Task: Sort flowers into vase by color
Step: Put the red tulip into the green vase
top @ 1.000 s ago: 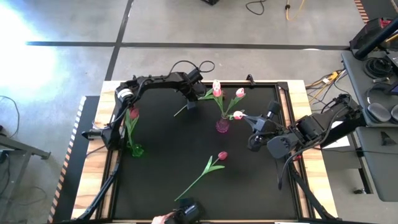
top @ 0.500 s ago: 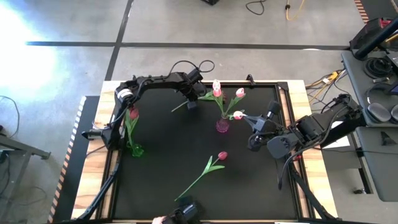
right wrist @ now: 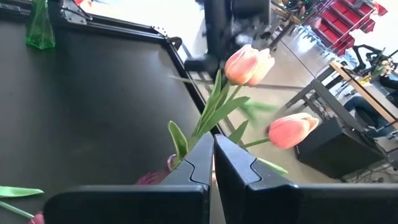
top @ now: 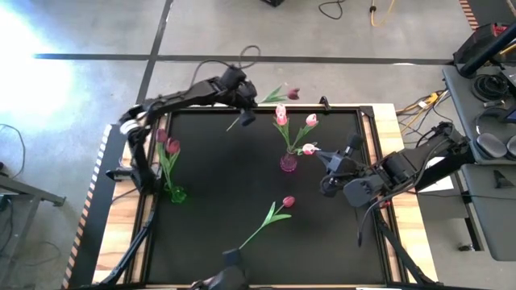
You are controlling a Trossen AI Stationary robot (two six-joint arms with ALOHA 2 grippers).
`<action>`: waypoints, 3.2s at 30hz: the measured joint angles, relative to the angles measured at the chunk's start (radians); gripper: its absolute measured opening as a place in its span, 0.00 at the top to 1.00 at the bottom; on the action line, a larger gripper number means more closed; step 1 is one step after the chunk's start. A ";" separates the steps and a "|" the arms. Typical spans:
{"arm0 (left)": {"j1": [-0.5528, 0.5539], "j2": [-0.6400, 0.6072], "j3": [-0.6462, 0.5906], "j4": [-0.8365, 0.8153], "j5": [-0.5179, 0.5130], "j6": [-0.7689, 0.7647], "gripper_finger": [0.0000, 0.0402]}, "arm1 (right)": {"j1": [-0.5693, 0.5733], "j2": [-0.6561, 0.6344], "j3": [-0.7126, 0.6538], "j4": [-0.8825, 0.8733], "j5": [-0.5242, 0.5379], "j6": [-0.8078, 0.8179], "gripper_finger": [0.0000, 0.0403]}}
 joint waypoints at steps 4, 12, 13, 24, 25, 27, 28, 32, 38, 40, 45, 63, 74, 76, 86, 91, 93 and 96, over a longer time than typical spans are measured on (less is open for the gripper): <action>0.008 -0.150 -0.136 0.134 0.019 -0.007 1.00 | 0.000 0.000 -0.010 0.006 0.000 0.000 0.98; 0.021 -0.494 -0.411 0.296 0.017 -0.031 1.00 | 0.000 0.000 -0.010 0.034 0.021 -0.019 0.98; 0.021 -0.539 -0.440 0.308 0.016 -0.033 1.00 | 0.000 0.000 -0.010 0.034 0.028 -0.019 0.98; 0.021 -1.034 -0.643 0.324 0.014 -0.102 1.00 | 0.000 0.003 -0.029 0.061 0.059 -0.016 0.98; 0.021 -1.081 -0.653 0.316 0.017 -0.106 1.00 | 0.000 0.005 -0.029 0.061 0.060 -0.016 0.98; 0.020 -1.160 -0.660 0.288 0.019 -0.121 1.00 | 0.000 0.006 -0.032 0.063 0.059 -0.016 0.98; 0.020 -1.199 -0.660 0.268 0.019 -0.127 1.00 | 0.000 0.006 -0.032 0.065 0.060 -0.016 0.98; 0.020 -1.328 -0.654 0.189 0.019 -0.152 1.00 | 0.000 0.006 -0.032 0.081 0.061 -0.018 0.98; 0.020 -1.488 -0.616 0.095 0.029 -0.201 1.00 | 0.000 0.009 -0.032 0.087 0.061 -0.018 0.98; 0.020 -1.533 -0.606 0.081 0.054 -0.213 1.00 | 0.000 0.009 -0.032 0.086 0.062 -0.018 0.98; 0.019 -1.630 -0.575 0.018 0.103 -0.227 1.00 | 0.000 0.009 -0.032 0.087 0.063 -0.017 0.98; 0.045 -1.866 -0.620 -0.187 0.238 -0.365 1.00 | -0.001 0.009 -0.033 0.106 0.079 -0.018 0.98; 0.079 -1.867 -0.821 -0.011 0.376 -0.375 1.00 | -0.001 0.010 -0.041 0.110 0.081 -0.015 0.98; 0.079 -1.867 -0.818 -0.008 0.428 -0.377 1.00 | -0.001 0.010 -0.042 0.109 0.081 -0.010 0.98; 0.079 -1.868 -0.761 -0.247 0.550 -0.281 1.00 | 0.000 0.010 -0.042 0.110 0.080 0.010 0.98; 0.079 -1.868 -0.790 -0.247 0.578 -0.226 1.00 | 0.000 0.010 -0.043 0.125 0.080 0.008 0.98; 0.079 -1.868 -0.812 -0.248 0.604 -0.208 1.00 | 0.000 0.010 -0.043 0.134 0.080 0.003 0.98; 0.079 -1.868 -0.837 -0.249 0.651 -0.188 1.00 | 0.000 0.010 -0.043 0.133 0.080 0.001 0.98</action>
